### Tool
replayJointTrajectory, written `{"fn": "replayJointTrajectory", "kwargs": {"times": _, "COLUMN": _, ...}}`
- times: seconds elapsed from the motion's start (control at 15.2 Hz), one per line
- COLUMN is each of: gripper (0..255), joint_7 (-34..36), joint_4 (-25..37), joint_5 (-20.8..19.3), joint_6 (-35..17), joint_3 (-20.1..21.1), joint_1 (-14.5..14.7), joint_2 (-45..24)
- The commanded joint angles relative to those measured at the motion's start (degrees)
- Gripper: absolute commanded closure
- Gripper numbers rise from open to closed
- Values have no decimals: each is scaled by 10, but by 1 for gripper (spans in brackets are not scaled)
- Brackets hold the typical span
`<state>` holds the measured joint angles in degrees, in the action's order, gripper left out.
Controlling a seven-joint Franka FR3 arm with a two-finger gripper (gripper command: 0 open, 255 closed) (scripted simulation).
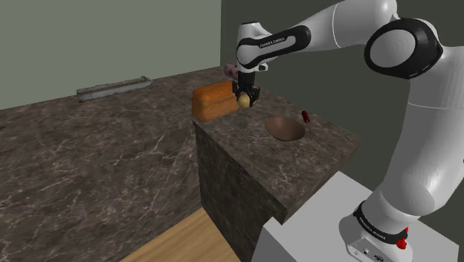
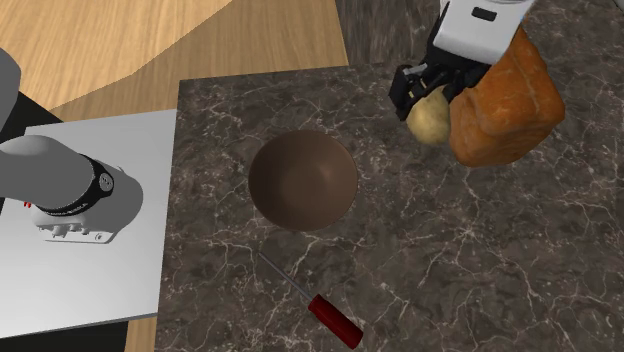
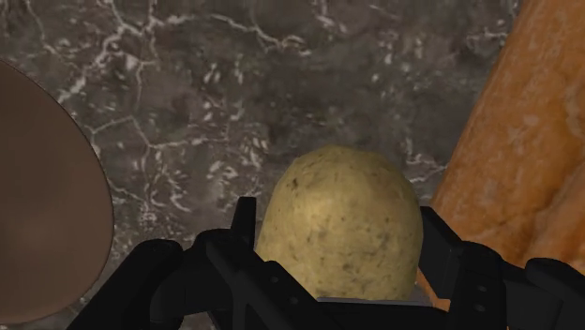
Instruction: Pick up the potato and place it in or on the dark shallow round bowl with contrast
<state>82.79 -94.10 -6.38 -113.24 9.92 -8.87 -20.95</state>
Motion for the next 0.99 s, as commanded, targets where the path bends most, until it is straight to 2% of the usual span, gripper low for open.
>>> {"fn": "replayJointTrajectory", "kwargs": {"times": 0.0, "gripper": 255, "joint_7": -3, "joint_4": 8, "joint_5": 2, "joint_6": 14, "joint_3": 0, "joint_1": -1, "joint_2": 5}}
{"fn": "replayJointTrajectory", "kwargs": {"times": 0.46, "gripper": 255, "joint_7": -6, "joint_4": 40, "joint_5": 5, "joint_6": 56, "joint_3": 1, "joint_1": -1, "joint_2": 15}}
{"fn": "replayJointTrajectory", "kwargs": {"times": 0.92, "gripper": 255, "joint_7": -43, "joint_4": -180, "joint_5": 32, "joint_6": -6, "joint_3": -6, "joint_1": -30, "joint_2": 178}}
